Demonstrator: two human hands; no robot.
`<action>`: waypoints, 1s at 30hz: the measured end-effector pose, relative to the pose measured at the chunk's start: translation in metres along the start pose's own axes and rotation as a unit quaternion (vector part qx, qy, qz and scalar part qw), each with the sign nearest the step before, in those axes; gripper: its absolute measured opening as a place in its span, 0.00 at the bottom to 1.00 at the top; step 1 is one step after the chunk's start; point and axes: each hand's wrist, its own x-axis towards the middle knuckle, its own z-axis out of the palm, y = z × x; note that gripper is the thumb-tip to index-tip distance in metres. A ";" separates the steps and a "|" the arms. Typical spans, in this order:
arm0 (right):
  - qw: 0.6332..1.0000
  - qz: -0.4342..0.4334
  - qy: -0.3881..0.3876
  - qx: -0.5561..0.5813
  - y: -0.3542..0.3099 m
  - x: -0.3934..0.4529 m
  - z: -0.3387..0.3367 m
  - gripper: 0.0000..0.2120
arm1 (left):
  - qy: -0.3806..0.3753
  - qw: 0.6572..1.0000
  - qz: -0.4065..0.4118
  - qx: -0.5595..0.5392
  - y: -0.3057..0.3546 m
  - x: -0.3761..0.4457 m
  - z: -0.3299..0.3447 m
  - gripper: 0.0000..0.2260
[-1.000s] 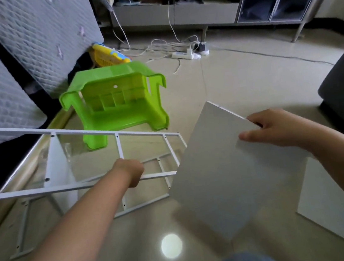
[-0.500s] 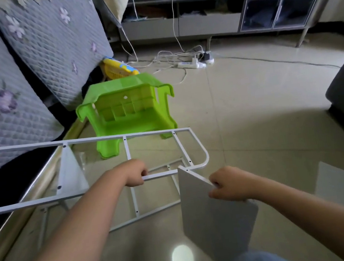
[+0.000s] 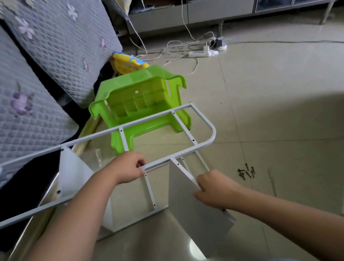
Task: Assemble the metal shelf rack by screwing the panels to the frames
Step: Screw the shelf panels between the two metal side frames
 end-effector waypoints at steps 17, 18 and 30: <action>0.990 0.125 -0.042 -0.054 0.084 -0.015 -0.023 0.16 | -0.047 0.996 0.000 0.076 0.011 0.012 0.042 0.08; 0.989 0.134 -0.036 -0.042 0.090 -0.016 -0.024 0.16 | -0.051 0.996 -0.002 0.077 0.012 0.014 0.047 0.08; 0.989 0.109 0.045 -0.090 0.111 -0.032 -0.058 0.19 | 0.089 0.986 -0.132 -0.040 0.042 0.024 0.070 0.26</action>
